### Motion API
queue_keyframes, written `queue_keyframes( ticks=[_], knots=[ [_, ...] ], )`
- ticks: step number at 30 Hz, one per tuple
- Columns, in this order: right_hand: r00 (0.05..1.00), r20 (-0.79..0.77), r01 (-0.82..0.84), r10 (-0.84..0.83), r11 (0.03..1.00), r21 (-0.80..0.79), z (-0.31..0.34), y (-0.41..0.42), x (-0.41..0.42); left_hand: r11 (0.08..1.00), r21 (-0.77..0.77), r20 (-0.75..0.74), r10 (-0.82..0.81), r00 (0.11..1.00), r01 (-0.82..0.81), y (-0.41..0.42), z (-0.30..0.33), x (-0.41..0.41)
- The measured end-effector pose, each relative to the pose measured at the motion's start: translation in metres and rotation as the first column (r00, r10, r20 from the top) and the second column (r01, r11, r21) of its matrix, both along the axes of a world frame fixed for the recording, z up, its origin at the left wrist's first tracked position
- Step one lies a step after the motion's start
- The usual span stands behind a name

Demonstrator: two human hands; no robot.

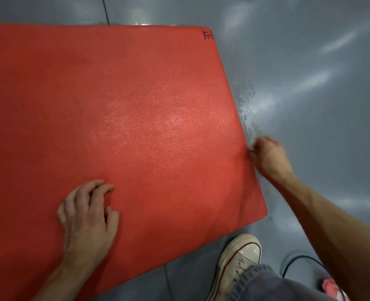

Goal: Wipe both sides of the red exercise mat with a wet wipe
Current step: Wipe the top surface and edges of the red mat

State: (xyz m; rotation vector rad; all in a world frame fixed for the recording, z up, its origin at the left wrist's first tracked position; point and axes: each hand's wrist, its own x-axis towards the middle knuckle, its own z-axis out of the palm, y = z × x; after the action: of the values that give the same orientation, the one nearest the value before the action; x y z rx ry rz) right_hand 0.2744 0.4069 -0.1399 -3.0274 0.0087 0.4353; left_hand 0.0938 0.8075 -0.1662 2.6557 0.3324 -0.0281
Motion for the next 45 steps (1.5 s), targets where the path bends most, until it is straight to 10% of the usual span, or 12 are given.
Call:
queue_keyframes(
  ticks=[3, 8, 13, 18, 20, 23, 26, 32, 42, 45],
  knots=[
    [0.939, 0.1, 0.338, -0.329, 0.935, -0.104, 0.013, -0.029, 0.003, 1.0, 0.008, 0.012, -0.004, 1.0, 0.004, 0.0, 0.0, -0.001],
    [0.988, 0.124, -0.114, 0.093, 0.979, 0.167, 0.001, 0.031, -0.008, 1.0, 0.003, 0.012, 0.031, 0.999, -0.031, -0.003, -0.001, 0.002],
    [0.922, 0.07, 0.384, -0.381, 0.922, -0.043, 0.012, -0.004, -0.001, 1.0, -0.015, -0.032, -0.007, 0.999, 0.006, 0.006, 0.001, 0.002],
    [0.967, -0.09, 0.241, -0.237, 0.748, 0.619, 0.039, 0.094, -0.019, 0.984, -0.176, 0.015, -0.037, 0.999, 0.039, -0.012, 0.027, 0.03],
    [0.955, -0.165, 0.287, -0.248, 0.617, 0.733, 0.041, 0.114, -0.028, 0.948, -0.289, 0.081, -0.111, 0.991, 0.13, -0.021, 0.039, 0.05],
    [0.982, -0.093, 0.18, -0.165, 0.664, 0.725, 0.044, 0.127, -0.04, 0.879, -0.448, 0.126, -0.12, 0.985, 0.165, -0.034, 0.052, 0.068],
    [0.976, -0.216, 0.2, -0.04, 0.563, 0.802, 0.052, 0.149, -0.057, 0.718, -0.694, -0.025, -0.095, 0.995, 0.051, -0.045, 0.052, 0.075],
    [0.856, -0.513, 0.514, -0.062, 0.202, 0.833, 0.064, 0.173, -0.069, 0.108, -0.921, -0.387, -0.146, 0.91, -0.374, -0.052, 0.057, 0.087],
    [0.635, -0.759, 0.732, -0.144, -0.201, 0.651, 0.065, 0.188, -0.07, 0.214, -0.927, -0.341, -0.146, 0.929, -0.307, -0.05, 0.053, 0.072],
    [0.655, -0.74, 0.717, -0.15, -0.185, 0.672, 0.066, 0.192, -0.069, 0.312, -0.916, -0.314, -0.166, 0.935, -0.253, -0.055, 0.052, 0.069]
  ],
)
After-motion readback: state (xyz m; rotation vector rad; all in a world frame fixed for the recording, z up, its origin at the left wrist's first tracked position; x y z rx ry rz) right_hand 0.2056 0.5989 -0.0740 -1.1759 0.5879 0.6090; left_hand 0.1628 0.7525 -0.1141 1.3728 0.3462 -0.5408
